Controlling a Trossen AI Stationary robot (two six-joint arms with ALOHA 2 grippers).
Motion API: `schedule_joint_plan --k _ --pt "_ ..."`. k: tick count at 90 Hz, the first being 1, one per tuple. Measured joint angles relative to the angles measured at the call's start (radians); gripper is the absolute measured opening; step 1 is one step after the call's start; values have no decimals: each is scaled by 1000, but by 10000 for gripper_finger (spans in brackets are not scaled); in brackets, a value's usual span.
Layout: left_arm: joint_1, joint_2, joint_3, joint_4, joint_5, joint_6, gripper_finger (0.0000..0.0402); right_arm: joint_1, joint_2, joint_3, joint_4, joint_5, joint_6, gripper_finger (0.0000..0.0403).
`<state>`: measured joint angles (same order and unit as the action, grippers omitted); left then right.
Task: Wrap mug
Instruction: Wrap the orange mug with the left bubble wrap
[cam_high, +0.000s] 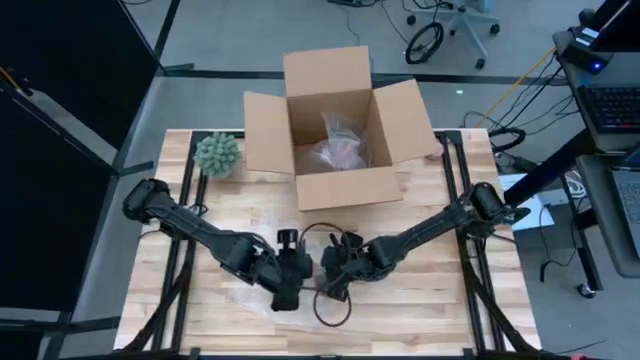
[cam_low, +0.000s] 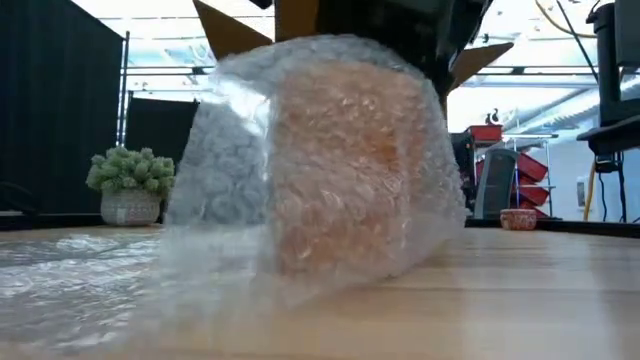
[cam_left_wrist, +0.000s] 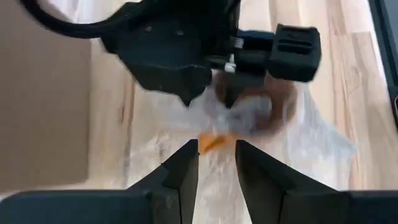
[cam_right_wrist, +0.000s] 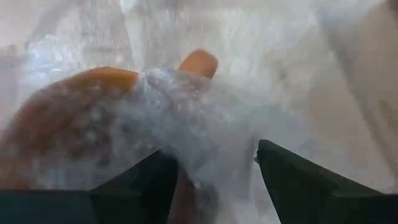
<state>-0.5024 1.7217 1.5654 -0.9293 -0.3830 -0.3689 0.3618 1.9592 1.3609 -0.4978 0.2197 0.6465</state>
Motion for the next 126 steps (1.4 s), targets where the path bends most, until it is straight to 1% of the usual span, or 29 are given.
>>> schedule_joint_plan --k 12,22,37,49,71,79,91,97,107,113,126 --pt "-17 0 0 -44 -10 -42 96 -19 39 1 -12 -47 9 205" --pt "-30 4 0 -49 -25 -52 95 -31 44 2 -6 -84 4 205" --pt "-41 2 0 -50 -52 -53 95 -30 13 14 -34 -71 -35 205" --pt "-41 2 -1 -57 -52 -53 95 -30 -38 43 -58 -70 -41 205" --pt "-41 2 -1 -57 -52 -62 95 -30 -91 43 -80 -85 -41 205" --pt "-41 2 -1 -57 -52 -62 95 -34 -86 42 -79 -88 -42 205" --pt "-41 2 -2 -47 -52 -63 95 -35 -28 36 -65 -103 -51 205" --pt "-41 2 -5 -4 -54 -61 95 -34 -21 34 -76 -117 -53 205" --pt "-41 1 -62 151 -57 -14 95 -33 -32 36 -47 -114 -58 205" --pt "-41 1 -119 262 -57 10 95 -33 -33 36 -43 -113 -64 205" --pt "-35 1 -266 516 -44 12 95 -33 -33 36 -47 -113 -80 205"
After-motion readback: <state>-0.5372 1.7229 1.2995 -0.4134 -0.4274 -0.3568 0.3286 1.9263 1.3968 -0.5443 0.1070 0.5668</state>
